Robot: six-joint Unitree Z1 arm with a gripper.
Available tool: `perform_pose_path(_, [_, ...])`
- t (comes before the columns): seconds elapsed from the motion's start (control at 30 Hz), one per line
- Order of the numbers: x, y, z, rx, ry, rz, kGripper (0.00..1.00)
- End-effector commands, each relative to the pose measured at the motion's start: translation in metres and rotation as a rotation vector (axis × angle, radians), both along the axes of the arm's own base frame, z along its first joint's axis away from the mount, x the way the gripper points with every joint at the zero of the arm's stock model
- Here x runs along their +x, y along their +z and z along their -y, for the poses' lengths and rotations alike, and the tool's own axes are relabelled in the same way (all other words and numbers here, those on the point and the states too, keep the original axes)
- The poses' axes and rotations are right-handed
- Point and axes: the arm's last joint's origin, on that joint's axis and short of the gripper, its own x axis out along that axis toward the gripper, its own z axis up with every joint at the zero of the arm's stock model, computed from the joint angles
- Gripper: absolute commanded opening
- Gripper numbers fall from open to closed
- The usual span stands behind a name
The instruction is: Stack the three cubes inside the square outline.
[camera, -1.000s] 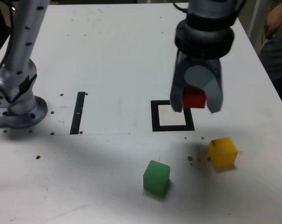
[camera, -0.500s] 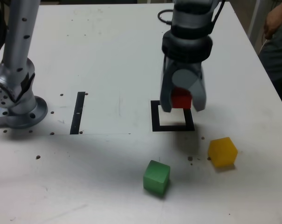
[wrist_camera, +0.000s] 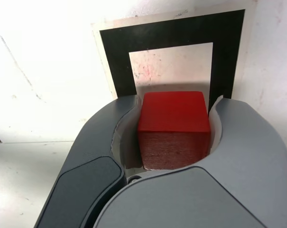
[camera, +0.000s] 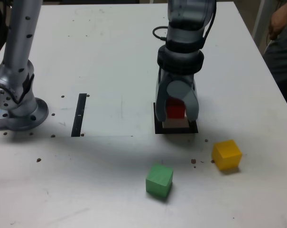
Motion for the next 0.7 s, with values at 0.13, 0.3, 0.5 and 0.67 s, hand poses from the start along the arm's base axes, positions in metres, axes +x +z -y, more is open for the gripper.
perform_pose_path(0.13, [0.002, -0.009, -0.001, -0.009, -0.003, -0.010, 0.28])
perform_pose_path(0.3, [0.001, -0.015, -0.003, -0.013, 0.000, -0.019, 0.28])
perform_pose_path(0.5, [-0.001, -0.021, -0.006, -0.027, -0.005, -0.025, 0.78])
perform_pose_path(0.67, [-0.002, -0.022, -0.007, -0.031, -0.009, -0.017, 1.00])
